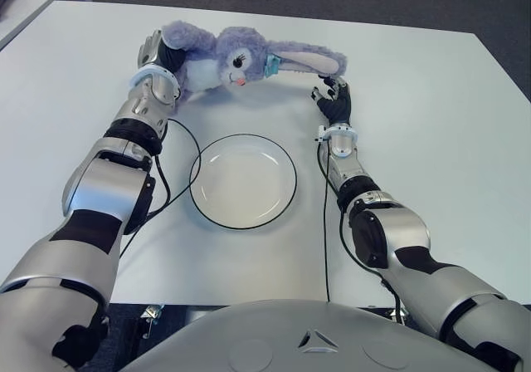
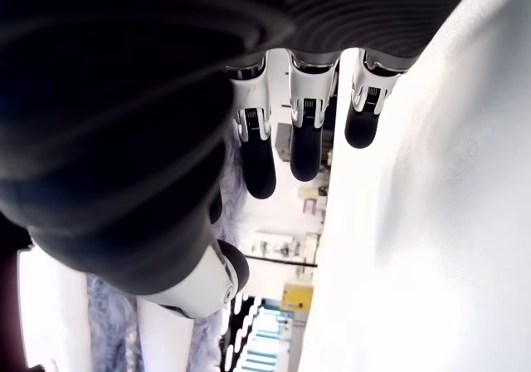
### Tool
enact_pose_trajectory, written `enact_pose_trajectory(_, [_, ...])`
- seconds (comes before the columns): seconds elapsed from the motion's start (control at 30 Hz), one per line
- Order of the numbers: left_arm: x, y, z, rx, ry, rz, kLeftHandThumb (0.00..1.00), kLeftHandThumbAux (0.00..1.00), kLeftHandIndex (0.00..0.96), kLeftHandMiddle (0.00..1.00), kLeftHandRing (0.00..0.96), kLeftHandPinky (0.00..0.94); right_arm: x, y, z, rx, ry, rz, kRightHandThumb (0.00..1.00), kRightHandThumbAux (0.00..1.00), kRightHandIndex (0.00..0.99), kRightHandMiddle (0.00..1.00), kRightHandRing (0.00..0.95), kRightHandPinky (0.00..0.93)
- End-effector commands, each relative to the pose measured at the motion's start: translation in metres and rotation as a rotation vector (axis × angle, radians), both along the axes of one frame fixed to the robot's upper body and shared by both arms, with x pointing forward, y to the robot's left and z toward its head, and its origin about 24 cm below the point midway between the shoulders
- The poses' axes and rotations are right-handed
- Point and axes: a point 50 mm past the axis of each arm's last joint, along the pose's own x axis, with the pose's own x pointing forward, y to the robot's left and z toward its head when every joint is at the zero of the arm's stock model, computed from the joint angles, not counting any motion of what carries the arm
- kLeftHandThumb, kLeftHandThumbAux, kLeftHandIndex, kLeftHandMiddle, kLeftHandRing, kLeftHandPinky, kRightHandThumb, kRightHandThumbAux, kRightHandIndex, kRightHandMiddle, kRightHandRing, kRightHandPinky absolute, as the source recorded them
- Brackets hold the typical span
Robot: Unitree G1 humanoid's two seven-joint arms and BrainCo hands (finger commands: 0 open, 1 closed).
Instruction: Put the doll into the plate.
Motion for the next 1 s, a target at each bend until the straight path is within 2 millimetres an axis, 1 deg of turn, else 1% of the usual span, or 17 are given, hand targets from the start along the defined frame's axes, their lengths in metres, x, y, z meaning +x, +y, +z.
enact_pose_trajectory(0.03, [0.0, 0.004, 0.006, 0.043, 0.001, -0.011, 1.0, 0.615, 0.815, 0.848, 0.817, 0.681, -0.069, -0.006, -0.104, 0.009, 0.47, -0.045, 0.537, 0.875, 0.288, 0.195, 0.121, 0.07])
enact_pose_trajectory(0.07, [0.001, 0.004, 0.008, 0.048, -0.003, -0.012, 1.0, 0.615, 0.813, 0.847, 0.817, 0.704, -0.069, -0.006, -0.104, 0.009, 0.471, -0.044, 0.539, 0.875, 0.289, 0.195, 0.12, 0.068])
enact_pose_trajectory(0.13, [0.001, 0.004, 0.01, 0.053, -0.006, -0.015, 1.0, 0.618, 0.815, 0.85, 0.82, 0.684, -0.069, -0.006, -0.105, 0.01, 0.474, -0.043, 0.54, 0.872, 0.292, 0.192, 0.117, 0.066])
enact_pose_trajectory(0.17, [0.001, 0.004, 0.011, 0.055, -0.007, -0.016, 1.0, 0.618, 0.813, 0.849, 0.824, 0.741, -0.069, -0.005, -0.105, 0.01, 0.475, -0.043, 0.54, 0.871, 0.296, 0.19, 0.113, 0.065])
enact_pose_trajectory(0.23, [0.001, 0.004, 0.013, 0.058, -0.008, -0.018, 1.0, 0.618, 0.813, 0.85, 0.825, 0.758, -0.069, -0.005, -0.105, 0.011, 0.476, -0.043, 0.54, 0.87, 0.297, 0.189, 0.112, 0.065])
enact_pose_trajectory(0.27, [0.002, 0.004, 0.014, 0.059, -0.008, -0.02, 1.0, 0.619, 0.812, 0.851, 0.832, 0.821, -0.069, -0.005, -0.105, 0.012, 0.476, -0.042, 0.539, 0.868, 0.299, 0.186, 0.11, 0.064])
enact_pose_trajectory(0.33, [0.002, 0.003, 0.017, 0.061, -0.014, -0.025, 1.0, 0.621, 0.813, 0.852, 0.834, 0.812, -0.069, -0.005, -0.105, 0.012, 0.474, -0.042, 0.537, 0.866, 0.301, 0.185, 0.108, 0.064])
enact_pose_trajectory(0.37, [0.002, 0.003, 0.018, 0.062, -0.017, -0.028, 1.0, 0.623, 0.814, 0.853, 0.834, 0.779, -0.069, -0.005, -0.105, 0.012, 0.474, -0.041, 0.531, 0.866, 0.3, 0.183, 0.108, 0.066])
enact_pose_trajectory(0.47, [0.001, 0.0, 0.022, 0.066, -0.039, -0.043, 1.0, 0.624, 0.814, 0.854, 0.833, 0.74, -0.069, -0.005, -0.105, 0.01, 0.472, -0.04, 0.515, 0.866, 0.296, 0.18, 0.107, 0.066])
enact_pose_trajectory(0.57, [0.0, -0.002, 0.024, 0.067, -0.049, -0.053, 1.0, 0.62, 0.809, 0.851, 0.835, 0.808, -0.07, -0.005, -0.105, 0.01, 0.472, -0.04, 0.499, 0.865, 0.295, 0.176, 0.104, 0.066])
enact_pose_trajectory(0.7, [-0.002, -0.006, 0.031, 0.069, -0.062, -0.077, 1.0, 0.62, 0.806, 0.851, 0.842, 0.849, -0.07, -0.005, -0.105, 0.01, 0.474, -0.037, 0.48, 0.865, 0.294, 0.171, 0.099, 0.068])
enact_pose_trajectory(0.8, [-0.004, -0.01, 0.037, 0.074, -0.069, -0.096, 0.992, 0.622, 0.803, 0.852, 0.847, 0.861, -0.07, -0.005, -0.105, 0.006, 0.474, -0.035, 0.475, 0.867, 0.293, 0.169, 0.098, 0.07])
enact_pose_trajectory(1.0, [-0.009, -0.013, 0.044, 0.096, -0.083, -0.127, 0.979, 0.627, 0.799, 0.852, 0.852, 0.86, -0.07, -0.005, -0.105, 0.002, 0.468, -0.03, 0.487, 0.869, 0.29, 0.177, 0.107, 0.075])
